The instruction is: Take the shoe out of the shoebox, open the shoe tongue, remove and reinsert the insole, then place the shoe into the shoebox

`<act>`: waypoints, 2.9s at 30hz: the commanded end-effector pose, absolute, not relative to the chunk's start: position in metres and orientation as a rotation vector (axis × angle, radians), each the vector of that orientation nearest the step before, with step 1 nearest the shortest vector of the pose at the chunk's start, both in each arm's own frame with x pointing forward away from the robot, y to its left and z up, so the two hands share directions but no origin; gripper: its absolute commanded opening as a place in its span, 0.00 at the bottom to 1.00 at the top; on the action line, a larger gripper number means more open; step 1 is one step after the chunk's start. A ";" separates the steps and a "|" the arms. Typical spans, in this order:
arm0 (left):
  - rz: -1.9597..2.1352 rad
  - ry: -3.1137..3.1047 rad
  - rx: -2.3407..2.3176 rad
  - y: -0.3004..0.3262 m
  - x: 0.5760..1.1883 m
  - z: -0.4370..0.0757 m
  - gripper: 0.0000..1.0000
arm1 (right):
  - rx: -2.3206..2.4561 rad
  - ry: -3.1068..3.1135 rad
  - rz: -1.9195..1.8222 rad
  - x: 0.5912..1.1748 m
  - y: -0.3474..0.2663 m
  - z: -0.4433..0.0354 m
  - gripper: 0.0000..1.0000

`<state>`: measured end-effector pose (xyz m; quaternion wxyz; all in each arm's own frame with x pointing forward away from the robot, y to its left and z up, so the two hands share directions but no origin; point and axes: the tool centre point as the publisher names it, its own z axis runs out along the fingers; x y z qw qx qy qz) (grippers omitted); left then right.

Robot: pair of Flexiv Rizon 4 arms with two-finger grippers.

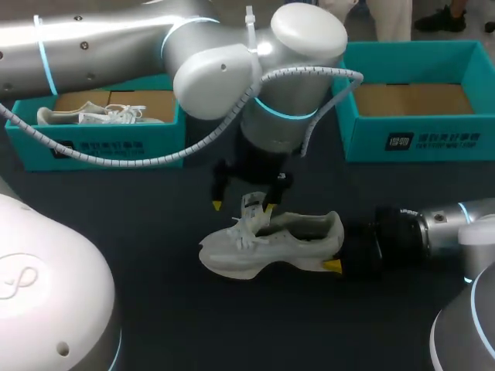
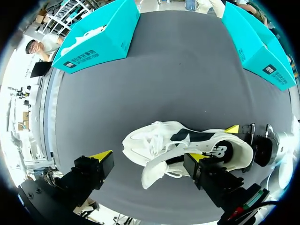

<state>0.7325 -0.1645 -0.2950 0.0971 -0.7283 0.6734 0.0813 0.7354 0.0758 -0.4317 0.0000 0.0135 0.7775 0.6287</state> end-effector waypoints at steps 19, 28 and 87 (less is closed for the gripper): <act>0.235 2.367 -1.852 -0.172 0.734 -0.312 0.38 | 0.043 2.444 1.973 0.736 0.077 -0.436 0.00; 0.240 2.343 -1.887 -0.152 0.728 -0.309 0.00 | 0.043 2.444 1.973 0.736 0.077 -0.436 0.00; -0.087 2.837 -1.001 -0.113 0.695 -0.224 1.00 | 0.043 2.444 1.973 0.736 0.077 -0.436 0.00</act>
